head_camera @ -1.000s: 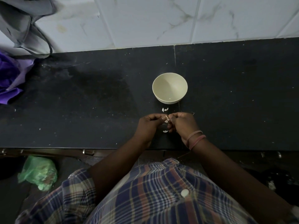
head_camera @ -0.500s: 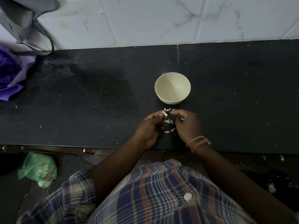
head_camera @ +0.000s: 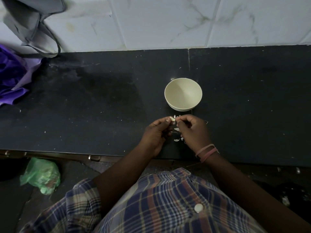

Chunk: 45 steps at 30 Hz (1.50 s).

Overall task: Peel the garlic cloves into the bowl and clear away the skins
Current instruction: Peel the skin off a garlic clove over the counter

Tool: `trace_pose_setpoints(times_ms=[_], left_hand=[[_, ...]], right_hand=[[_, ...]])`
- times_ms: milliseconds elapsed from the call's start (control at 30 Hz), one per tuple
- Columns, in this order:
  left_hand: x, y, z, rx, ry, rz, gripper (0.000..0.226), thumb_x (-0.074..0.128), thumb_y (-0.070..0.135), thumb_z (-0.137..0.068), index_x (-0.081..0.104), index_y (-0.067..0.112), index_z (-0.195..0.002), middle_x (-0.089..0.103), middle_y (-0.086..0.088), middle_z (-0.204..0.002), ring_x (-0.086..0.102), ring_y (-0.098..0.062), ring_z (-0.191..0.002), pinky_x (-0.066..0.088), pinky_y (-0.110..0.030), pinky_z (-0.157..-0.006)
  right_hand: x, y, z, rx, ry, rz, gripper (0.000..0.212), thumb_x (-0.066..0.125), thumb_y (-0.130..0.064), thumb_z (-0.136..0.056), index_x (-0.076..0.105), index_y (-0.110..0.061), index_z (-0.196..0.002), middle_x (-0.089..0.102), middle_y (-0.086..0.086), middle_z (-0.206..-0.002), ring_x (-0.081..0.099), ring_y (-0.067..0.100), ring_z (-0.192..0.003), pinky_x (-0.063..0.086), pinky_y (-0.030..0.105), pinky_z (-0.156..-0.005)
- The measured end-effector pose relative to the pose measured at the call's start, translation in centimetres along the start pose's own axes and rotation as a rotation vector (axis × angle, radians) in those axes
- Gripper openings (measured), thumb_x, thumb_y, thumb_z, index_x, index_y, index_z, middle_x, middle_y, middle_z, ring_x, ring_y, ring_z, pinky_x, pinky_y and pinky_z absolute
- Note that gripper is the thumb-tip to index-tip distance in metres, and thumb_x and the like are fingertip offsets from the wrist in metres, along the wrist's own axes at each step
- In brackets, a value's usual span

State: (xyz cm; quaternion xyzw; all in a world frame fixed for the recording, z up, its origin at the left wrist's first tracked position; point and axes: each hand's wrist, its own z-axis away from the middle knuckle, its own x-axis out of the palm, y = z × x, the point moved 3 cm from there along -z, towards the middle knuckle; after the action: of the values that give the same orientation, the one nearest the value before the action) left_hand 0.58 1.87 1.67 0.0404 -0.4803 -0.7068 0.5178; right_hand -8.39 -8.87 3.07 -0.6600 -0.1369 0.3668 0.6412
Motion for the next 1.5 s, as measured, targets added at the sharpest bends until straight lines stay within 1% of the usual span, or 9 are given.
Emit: trace_pose_setpoints(times_ms=[200,300,433,567,833,1067,1233,1367,1500], left_hand=[[-0.2,0.2,0.0,0.047,-0.024,-0.058,0.014,0.057,0.007,-0.099,0.070,0.004,-0.104,0.075,0.000,-0.081,0.066,-0.006,-0.066,0.050,-0.023,-0.064],[-0.1,0.5,0.1,0.077,-0.017,-0.082,0.016,0.061,0.005,-0.096,0.070,-0.003,-0.107,0.074,-0.003,-0.079,0.064,-0.006,-0.062,0.051,-0.022,-0.058],[-0.3,0.6,0.0,0.125,-0.021,-0.155,0.013,0.066,0.008,-0.093,0.074,0.001,-0.102,0.074,-0.004,-0.080,0.062,-0.007,-0.063,0.049,-0.022,-0.060],[-0.4,0.7,-0.1,0.159,-0.014,-0.214,0.019,0.068,0.008,-0.093,0.073,-0.003,-0.107,0.075,-0.003,-0.081,0.061,-0.005,-0.064,0.050,-0.020,-0.063],[-0.7,0.2,-0.6,0.150,-0.008,-0.255,0.014,0.070,0.010,-0.091,0.078,0.004,-0.101,0.075,-0.007,-0.086,0.060,-0.008,-0.069,0.050,-0.024,-0.067],[-0.3,0.1,-0.7,0.108,-0.041,-0.254,0.010,0.070,0.010,-0.092,0.079,0.009,-0.094,0.075,-0.006,-0.084,0.060,-0.008,-0.068,0.049,-0.024,-0.066],[0.3,0.2,-0.4,-0.021,-0.101,-0.119,0.016,0.055,0.004,-0.099,0.070,0.000,-0.103,0.071,-0.003,-0.077,0.060,-0.007,-0.065,0.050,-0.019,-0.060],[0.4,0.1,-0.3,-0.081,-0.124,-0.028,0.018,0.056,0.007,-0.098,0.069,0.001,-0.110,0.067,-0.005,-0.082,0.058,-0.009,-0.070,0.049,-0.019,-0.061],[0.6,0.0,-0.3,-0.138,-0.114,0.064,0.017,0.057,0.009,-0.096,0.070,0.005,-0.107,0.065,-0.004,-0.081,0.058,-0.009,-0.070,0.050,-0.019,-0.061]], right_hand=[[-0.2,-0.5,-0.3,0.042,-0.018,-0.025,0.010,0.066,-0.012,-0.086,0.074,-0.016,-0.082,0.069,-0.005,-0.068,0.062,0.005,-0.058,0.051,0.026,-0.060],[-0.4,-0.6,-0.4,0.059,-0.028,-0.024,0.009,0.067,-0.012,-0.085,0.074,-0.013,-0.079,0.066,-0.002,-0.061,0.057,0.008,-0.052,0.049,0.028,-0.057],[-0.7,-1.0,-0.4,0.082,-0.064,-0.018,0.009,0.066,-0.012,-0.086,0.073,-0.009,-0.081,0.065,0.004,-0.059,0.056,0.012,-0.048,0.049,0.029,-0.052],[-0.8,-1.1,-0.5,0.064,-0.091,0.013,0.009,0.067,-0.014,-0.086,0.073,-0.008,-0.082,0.064,0.000,-0.058,0.054,0.010,-0.045,0.047,0.024,-0.047],[-1.2,-0.9,-0.6,0.038,-0.127,0.090,0.010,0.069,-0.014,-0.084,0.072,-0.008,-0.077,0.062,-0.003,-0.056,0.048,0.000,-0.045,0.043,0.022,-0.049],[-1.3,-0.9,-0.6,-0.013,-0.110,0.169,0.011,0.071,-0.014,-0.082,0.072,-0.010,-0.072,0.066,-0.001,-0.061,0.052,0.001,-0.051,0.042,0.017,-0.051],[-1.6,-0.9,-0.4,0.080,-0.165,-0.004,0.013,0.064,-0.013,-0.089,0.070,-0.006,-0.079,0.058,-0.001,-0.055,0.051,0.008,-0.043,0.044,0.022,-0.046],[-1.4,-0.7,-0.5,0.163,-0.192,-0.165,0.016,0.061,-0.012,-0.092,0.068,-0.002,-0.083,0.059,0.011,-0.062,0.052,0.020,-0.050,0.045,0.028,-0.047],[-1.2,-0.5,-0.5,0.248,-0.177,-0.386,0.014,0.054,-0.003,-0.094,0.064,-0.002,-0.084,0.053,0.014,-0.068,0.048,0.018,-0.054,0.041,0.027,-0.045]])
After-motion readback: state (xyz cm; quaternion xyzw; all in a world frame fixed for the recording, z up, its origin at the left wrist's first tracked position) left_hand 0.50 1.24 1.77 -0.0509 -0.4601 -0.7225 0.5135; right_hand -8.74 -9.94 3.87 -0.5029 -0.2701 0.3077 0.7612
